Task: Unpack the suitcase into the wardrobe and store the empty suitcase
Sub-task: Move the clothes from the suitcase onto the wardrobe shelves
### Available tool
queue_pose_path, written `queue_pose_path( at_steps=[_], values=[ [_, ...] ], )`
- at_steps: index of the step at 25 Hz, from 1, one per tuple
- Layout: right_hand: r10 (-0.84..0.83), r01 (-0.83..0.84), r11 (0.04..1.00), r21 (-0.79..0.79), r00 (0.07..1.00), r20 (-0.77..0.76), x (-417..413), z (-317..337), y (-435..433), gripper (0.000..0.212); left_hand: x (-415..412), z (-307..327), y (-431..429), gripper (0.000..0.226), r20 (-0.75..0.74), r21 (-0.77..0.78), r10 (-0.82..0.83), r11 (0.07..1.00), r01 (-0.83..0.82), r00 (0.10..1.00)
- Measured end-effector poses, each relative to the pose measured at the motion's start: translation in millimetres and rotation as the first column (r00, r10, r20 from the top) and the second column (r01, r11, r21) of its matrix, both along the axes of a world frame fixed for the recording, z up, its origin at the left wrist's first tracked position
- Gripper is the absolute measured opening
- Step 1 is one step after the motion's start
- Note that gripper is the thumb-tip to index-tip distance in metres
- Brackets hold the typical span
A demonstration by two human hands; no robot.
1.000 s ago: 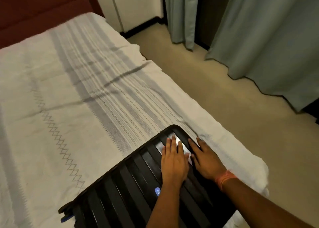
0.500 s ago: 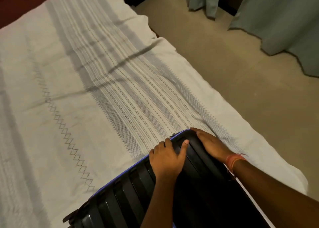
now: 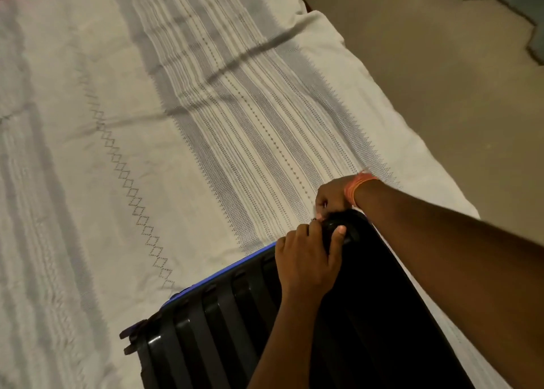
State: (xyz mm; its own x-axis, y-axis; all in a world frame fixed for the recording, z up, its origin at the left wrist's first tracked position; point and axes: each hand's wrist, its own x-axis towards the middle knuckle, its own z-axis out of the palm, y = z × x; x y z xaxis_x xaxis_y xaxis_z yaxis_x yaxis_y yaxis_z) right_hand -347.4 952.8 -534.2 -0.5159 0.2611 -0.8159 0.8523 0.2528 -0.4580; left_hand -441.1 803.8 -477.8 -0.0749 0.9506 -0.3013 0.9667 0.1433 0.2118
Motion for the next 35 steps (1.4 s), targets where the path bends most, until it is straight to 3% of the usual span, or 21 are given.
queue_pose_path(
  at_steps=[5,12,18,22,29,35],
  values=[
    [-0.044,0.061,0.987,0.147,0.992,-0.115,20,-22,1,0.011,1,-5,-1,0.057,-0.013,0.032,0.025,0.999,-0.025,1.000],
    [0.023,0.035,0.941,0.337,0.986,-0.166,76,-19,-10,0.018,2,-8,-4,0.053,-0.050,0.074,-0.015,0.997,0.018,0.999],
    [-0.153,0.221,0.798,0.560,0.974,-0.167,141,-19,-103,0.018,21,-2,-17,0.064,-0.059,0.048,-0.093,0.994,0.096,0.994],
    [-0.277,0.313,0.785,0.534,0.949,-0.148,168,-18,-176,0.019,56,1,-59,0.068,-0.139,0.003,-0.344,0.938,0.348,0.929],
    [-0.397,0.387,0.781,0.490,0.914,-0.088,197,-17,-291,0.019,63,1,-125,0.063,-0.157,0.085,-0.396,0.907,0.412,0.905],
    [-0.582,0.472,0.682,0.559,0.813,0.023,194,-14,-362,0.016,66,-3,-185,0.067,-0.160,0.143,-0.468,0.860,0.490,0.869]
  ],
)
